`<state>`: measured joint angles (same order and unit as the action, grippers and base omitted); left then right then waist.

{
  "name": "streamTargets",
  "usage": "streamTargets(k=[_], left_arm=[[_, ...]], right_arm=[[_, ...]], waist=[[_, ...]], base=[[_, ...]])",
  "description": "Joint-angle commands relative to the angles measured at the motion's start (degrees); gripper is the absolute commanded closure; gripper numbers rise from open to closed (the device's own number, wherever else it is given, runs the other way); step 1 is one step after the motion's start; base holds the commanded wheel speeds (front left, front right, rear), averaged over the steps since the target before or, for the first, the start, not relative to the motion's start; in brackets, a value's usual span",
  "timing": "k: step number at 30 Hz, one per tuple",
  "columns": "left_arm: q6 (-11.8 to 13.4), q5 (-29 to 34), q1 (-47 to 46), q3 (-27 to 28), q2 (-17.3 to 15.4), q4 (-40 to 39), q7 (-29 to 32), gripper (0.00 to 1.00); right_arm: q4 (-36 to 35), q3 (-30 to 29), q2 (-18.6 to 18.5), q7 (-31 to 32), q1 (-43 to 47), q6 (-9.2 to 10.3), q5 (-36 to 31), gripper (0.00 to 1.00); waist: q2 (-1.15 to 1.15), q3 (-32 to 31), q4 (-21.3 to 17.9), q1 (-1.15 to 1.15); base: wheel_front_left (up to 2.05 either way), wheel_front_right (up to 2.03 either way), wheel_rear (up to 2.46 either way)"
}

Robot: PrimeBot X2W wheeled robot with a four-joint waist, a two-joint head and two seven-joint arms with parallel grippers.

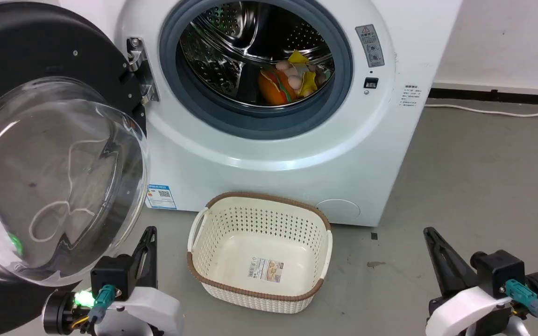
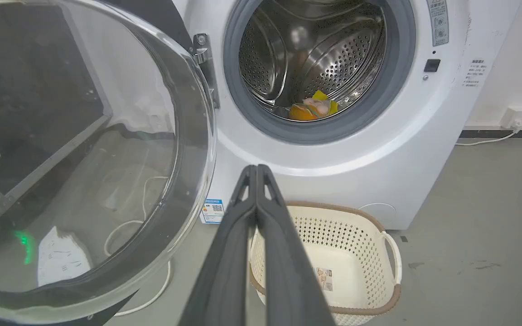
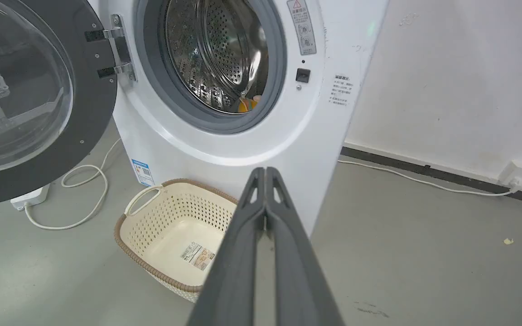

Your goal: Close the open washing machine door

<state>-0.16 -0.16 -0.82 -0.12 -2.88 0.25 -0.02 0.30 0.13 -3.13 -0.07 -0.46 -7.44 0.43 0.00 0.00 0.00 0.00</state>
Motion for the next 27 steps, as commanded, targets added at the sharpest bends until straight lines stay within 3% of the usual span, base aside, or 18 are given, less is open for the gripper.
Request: streamTargets(k=[1, 27], left_arm=[[0.2, 0.2, 0.8, 0.1, 0.0, -0.2, 0.0, 1.00], [0.2, 0.2, 0.8, 0.1, 0.0, -0.2, 0.0, 1.00]], right_arm=[[-0.3, -0.1, 0.2, 0.1, 0.5, -0.05, -0.4, 1.00], [-0.3, -0.1, 0.2, 0.1, 0.5, -0.05, -0.4, 1.00]], waist=[[0.00, 0.0, 0.0, 0.00], [0.00, 0.0, 0.0, 0.00]], base=[[0.00, 0.00, 0.00], [0.00, 0.00, 0.00]])
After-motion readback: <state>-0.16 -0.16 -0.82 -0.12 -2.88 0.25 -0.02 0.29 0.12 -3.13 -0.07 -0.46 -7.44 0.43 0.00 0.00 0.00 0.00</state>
